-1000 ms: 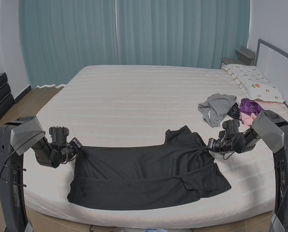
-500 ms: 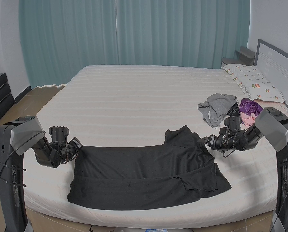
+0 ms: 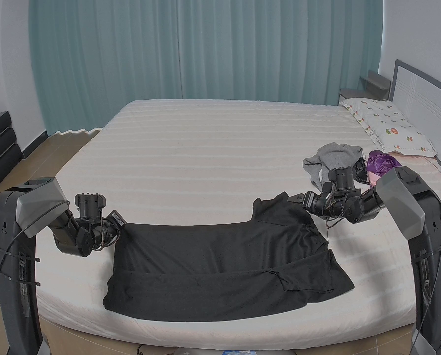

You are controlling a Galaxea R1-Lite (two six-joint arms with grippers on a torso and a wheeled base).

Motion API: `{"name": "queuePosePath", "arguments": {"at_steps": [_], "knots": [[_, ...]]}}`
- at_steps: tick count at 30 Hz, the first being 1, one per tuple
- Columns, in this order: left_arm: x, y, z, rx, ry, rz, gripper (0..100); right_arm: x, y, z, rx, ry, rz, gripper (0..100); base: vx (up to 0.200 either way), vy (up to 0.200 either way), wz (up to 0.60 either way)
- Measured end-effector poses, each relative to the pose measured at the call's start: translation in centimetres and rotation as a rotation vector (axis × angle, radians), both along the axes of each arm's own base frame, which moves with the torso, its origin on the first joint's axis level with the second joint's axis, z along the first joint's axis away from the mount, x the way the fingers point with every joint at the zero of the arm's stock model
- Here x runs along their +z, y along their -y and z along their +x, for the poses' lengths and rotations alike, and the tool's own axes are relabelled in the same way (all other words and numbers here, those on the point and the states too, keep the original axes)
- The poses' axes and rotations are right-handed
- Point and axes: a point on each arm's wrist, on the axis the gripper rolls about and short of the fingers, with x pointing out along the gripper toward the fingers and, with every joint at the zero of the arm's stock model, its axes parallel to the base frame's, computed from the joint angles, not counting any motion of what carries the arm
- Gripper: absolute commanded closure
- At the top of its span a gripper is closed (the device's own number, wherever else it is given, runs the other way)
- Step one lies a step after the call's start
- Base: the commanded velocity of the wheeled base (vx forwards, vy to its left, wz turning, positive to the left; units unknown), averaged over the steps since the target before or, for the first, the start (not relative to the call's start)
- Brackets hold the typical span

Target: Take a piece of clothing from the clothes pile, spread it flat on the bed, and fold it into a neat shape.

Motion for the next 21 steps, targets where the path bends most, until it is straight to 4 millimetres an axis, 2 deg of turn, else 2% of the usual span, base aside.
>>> {"name": "queuePosePath", "arguments": {"at_steps": [6,7,15,21], "knots": [[0.0,0.0,0.0,0.000,0.001,0.000,100,-1.0,-0.3,1.4,-0.005,0.019,0.004,0,0.000,0.000,0.00],[0.0,0.0,0.0,0.000,0.001,0.000,100,-1.2,-0.2,1.5,-0.008,0.013,0.003,100,0.000,0.000,0.00],[0.0,0.0,0.0,-0.001,0.002,-0.001,100,-2.1,0.2,2.3,-0.048,0.009,-0.007,100,0.000,0.000,0.00],[0.1,0.0,0.1,-0.001,0.005,-0.001,100,-1.5,0.4,2.4,-0.062,0.019,-0.005,100,0.000,0.000,0.00]]}}
